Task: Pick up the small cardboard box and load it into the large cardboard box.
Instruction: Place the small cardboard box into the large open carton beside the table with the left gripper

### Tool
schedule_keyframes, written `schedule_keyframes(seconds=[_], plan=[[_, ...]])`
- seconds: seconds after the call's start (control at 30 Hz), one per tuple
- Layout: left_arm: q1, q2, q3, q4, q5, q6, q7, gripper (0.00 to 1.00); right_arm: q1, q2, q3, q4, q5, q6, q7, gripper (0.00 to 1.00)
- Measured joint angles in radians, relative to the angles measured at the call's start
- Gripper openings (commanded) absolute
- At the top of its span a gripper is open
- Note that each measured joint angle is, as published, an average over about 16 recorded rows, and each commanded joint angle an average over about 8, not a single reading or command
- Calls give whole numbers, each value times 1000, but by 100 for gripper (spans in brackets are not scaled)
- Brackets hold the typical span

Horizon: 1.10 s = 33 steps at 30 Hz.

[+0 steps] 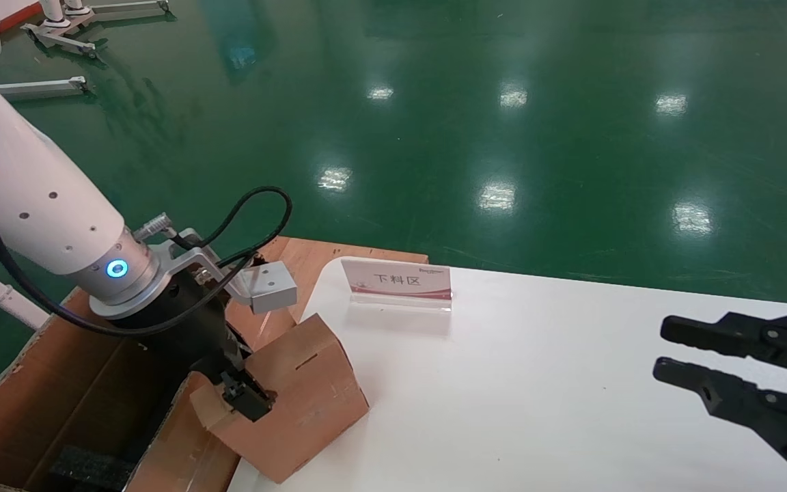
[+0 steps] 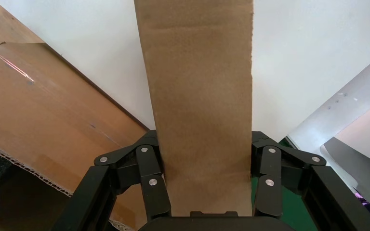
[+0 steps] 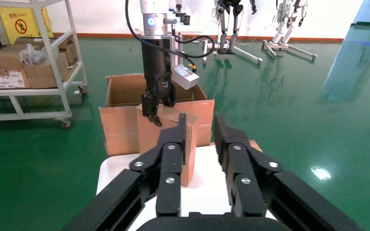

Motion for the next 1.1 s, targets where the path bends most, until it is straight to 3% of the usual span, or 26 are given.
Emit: schedule_keyframes(seconds=[0.3,0.73,0.93,1.1], plan=[[-80,-27,-39,6,-13,11,9,0,0,0,-1,0,0,0,0,0],[-326,-98,-100,16,4,70,-23,0,1,0,-1,-1,1,0,-1,0],[-455,-110,-66,33,16,96,-45,0,1,1,-2,-1,1,0,-1,0],[-557,-105,19,55,21,108,-55,0,1,1,-2,-1,1,0,-1,0]])
